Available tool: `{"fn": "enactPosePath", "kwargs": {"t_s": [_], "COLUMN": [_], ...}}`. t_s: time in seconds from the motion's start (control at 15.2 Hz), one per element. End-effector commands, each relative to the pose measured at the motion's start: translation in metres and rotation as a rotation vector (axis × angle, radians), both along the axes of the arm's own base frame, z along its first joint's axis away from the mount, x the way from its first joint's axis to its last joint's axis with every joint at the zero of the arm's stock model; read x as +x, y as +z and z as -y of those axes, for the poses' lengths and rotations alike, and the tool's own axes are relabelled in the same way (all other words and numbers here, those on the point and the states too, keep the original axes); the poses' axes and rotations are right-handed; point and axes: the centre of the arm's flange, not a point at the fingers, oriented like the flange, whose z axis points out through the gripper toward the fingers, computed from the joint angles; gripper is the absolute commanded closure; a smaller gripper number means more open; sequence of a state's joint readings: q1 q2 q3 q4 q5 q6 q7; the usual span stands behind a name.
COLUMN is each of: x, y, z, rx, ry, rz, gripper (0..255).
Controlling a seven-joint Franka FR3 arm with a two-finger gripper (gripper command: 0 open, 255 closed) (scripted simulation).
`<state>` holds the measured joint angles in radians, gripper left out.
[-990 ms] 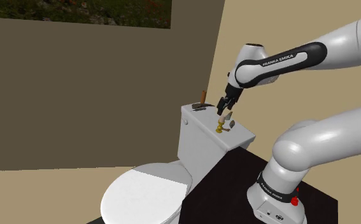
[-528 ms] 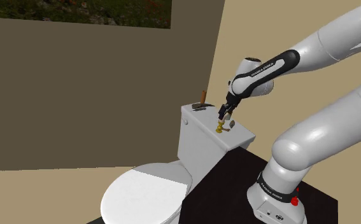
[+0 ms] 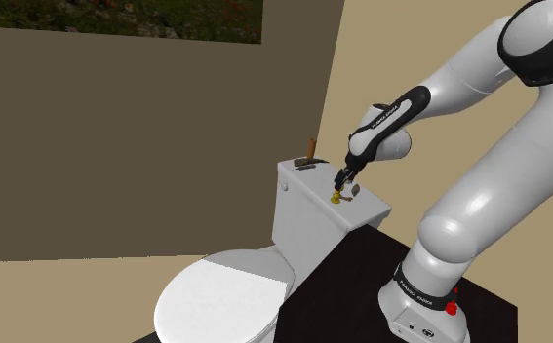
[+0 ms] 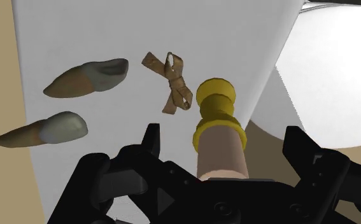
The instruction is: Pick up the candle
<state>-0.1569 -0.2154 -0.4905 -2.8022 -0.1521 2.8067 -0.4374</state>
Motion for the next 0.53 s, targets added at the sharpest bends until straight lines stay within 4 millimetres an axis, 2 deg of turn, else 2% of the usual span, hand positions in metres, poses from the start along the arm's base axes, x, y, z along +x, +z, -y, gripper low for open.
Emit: {"fn": "enactPosePath", "kwargs": {"t_s": [0.0,0.07,0.2,0.26,0.46], "x": [-0.0004,-0.0004,-0.0004,-0.0005,-0.0008], "y": [-0.0106,-0.0189,-0.0189,-0.0194,-0.0195], "z": [0.0000,0.0000,0.0000,0.0006,0.0003], "rx": [-0.001,-0.001,-0.001,-0.001,-0.001], "ry": [0.000,0.000,0.000,0.000,0.000], "rz": [0.000,0.000,0.000,0.000,0.000], "gripper": [0,0,0,255,255]}}
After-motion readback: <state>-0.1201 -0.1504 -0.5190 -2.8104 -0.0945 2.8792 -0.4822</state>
